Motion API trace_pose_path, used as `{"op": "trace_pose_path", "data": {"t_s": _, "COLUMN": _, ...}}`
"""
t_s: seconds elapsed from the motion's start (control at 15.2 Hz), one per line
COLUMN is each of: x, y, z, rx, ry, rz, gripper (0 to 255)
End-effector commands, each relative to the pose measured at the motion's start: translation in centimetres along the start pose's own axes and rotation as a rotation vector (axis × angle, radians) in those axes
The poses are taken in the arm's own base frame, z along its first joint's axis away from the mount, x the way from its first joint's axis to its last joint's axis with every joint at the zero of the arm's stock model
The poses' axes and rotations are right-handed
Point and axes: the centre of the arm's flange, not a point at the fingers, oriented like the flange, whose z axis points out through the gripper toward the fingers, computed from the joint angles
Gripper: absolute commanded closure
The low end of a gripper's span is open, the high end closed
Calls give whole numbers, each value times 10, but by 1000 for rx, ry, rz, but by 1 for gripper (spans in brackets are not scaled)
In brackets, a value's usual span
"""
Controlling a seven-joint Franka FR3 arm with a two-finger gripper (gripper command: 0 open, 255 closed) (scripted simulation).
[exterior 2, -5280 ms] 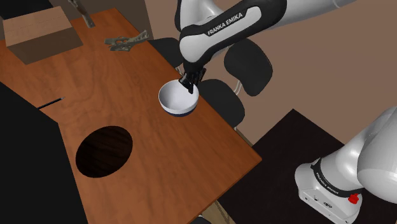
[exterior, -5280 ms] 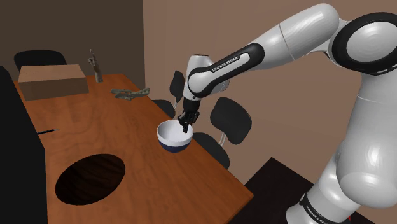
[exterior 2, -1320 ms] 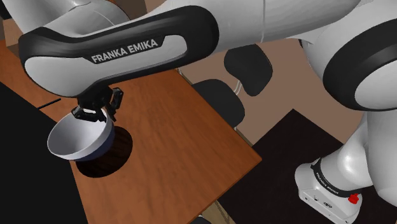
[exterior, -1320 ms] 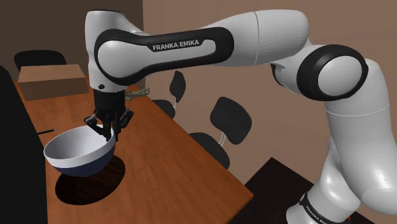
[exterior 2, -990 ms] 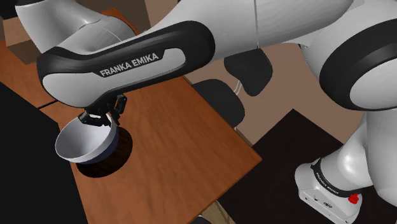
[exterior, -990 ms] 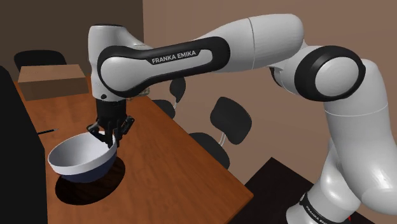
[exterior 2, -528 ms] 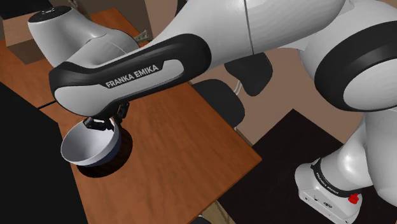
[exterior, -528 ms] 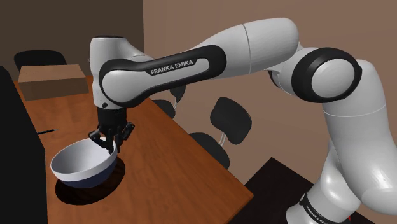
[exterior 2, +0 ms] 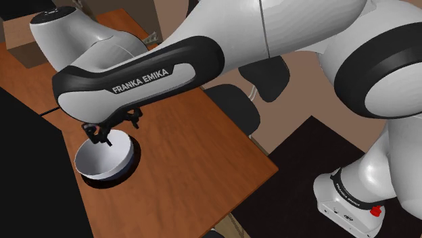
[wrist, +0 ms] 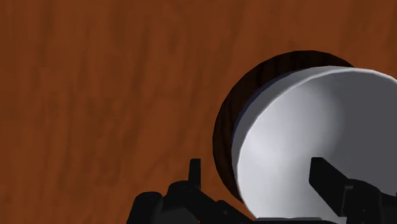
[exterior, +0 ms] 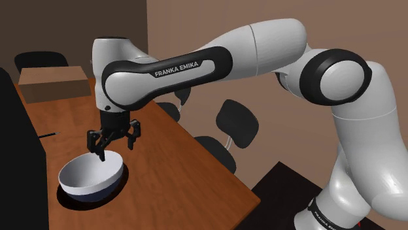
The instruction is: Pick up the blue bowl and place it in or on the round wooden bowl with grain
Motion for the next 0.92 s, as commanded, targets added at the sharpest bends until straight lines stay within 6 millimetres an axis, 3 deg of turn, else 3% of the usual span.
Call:
{"op": "trace_pose_path", "data": {"t_s": 0.0, "x": 0, "y": 0, "z": 0, "rx": 0, "ry": 0, "rz": 0, "gripper": 0}}
{"op": "trace_pose_path", "data": {"t_s": 0.07, "x": 0, "y": 0, "z": 0, "rx": 0, "ry": 0, "rz": 0, "gripper": 0}}
{"op": "trace_pose_path", "data": {"t_s": 0.33, "x": 0, "y": 0, "z": -50, "rx": 0, "ry": 0, "rz": 0, "gripper": 0}}
{"op": "trace_pose_path", "data": {"t_s": 0.86, "x": 0, "y": 0, "z": -50, "rx": 0, "ry": 0, "rz": 0, "gripper": 0}}
